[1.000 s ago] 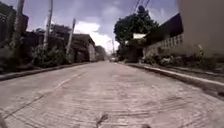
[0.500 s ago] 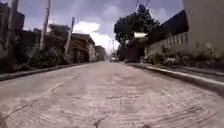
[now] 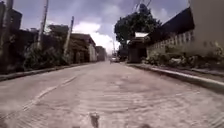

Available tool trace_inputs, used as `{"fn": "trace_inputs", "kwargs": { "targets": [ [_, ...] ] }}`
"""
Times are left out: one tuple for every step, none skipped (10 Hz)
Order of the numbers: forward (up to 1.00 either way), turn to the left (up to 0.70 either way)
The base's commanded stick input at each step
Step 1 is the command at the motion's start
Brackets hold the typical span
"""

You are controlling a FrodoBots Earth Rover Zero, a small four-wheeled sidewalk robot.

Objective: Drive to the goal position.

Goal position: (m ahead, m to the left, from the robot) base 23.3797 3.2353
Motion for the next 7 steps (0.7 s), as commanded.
{"fn": "trace_inputs", "kwargs": {
  "targets": [
    [0.85, 0.01],
    [0.85, 0.01],
    [0.85, 0.01],
    [0.85, 0.01],
    [0.85, 0.01],
    [0.85, 0.01],
    [0.85, 0.01]
  ]
}}
